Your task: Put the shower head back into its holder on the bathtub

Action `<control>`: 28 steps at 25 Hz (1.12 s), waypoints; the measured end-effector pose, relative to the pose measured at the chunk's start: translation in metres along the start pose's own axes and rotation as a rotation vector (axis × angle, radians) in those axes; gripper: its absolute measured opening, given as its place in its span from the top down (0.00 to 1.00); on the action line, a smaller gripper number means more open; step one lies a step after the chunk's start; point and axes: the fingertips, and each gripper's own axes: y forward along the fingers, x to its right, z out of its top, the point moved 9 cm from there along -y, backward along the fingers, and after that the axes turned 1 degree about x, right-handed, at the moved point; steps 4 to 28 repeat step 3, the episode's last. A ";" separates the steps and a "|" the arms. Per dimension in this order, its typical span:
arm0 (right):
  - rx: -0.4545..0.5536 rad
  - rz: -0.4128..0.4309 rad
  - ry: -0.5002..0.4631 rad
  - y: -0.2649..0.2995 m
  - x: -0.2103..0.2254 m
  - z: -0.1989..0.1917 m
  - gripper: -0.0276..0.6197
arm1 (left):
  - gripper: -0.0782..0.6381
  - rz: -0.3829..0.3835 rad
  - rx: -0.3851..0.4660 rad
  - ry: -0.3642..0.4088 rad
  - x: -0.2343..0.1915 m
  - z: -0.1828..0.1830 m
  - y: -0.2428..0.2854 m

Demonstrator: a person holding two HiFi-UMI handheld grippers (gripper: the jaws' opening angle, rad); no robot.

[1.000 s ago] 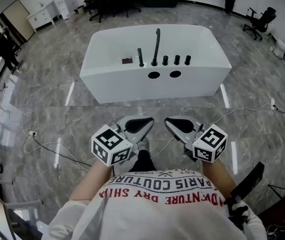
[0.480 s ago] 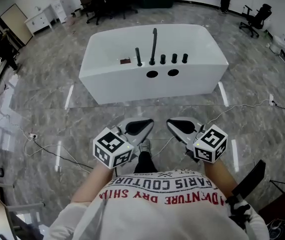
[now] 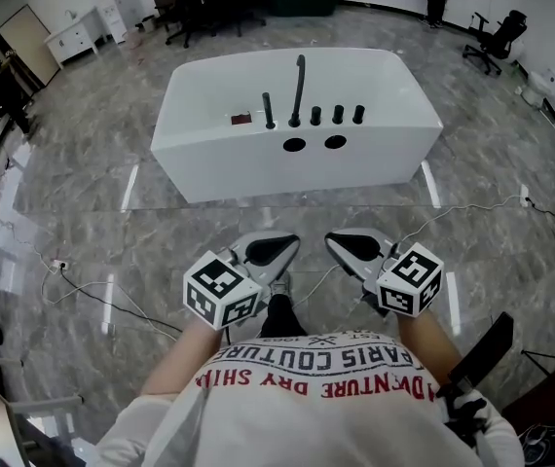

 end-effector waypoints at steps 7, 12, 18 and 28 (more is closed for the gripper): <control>-0.001 0.002 0.001 0.002 -0.001 0.001 0.95 | 0.89 -0.001 -0.004 0.001 0.000 -0.001 -0.001; -0.001 0.002 0.001 0.002 -0.001 0.001 0.95 | 0.89 -0.001 -0.004 0.001 0.000 -0.001 -0.001; -0.001 0.002 0.001 0.002 -0.001 0.001 0.95 | 0.89 -0.001 -0.004 0.001 0.000 -0.001 -0.001; -0.001 0.002 0.001 0.002 -0.001 0.001 0.95 | 0.89 -0.001 -0.004 0.001 0.000 -0.001 -0.001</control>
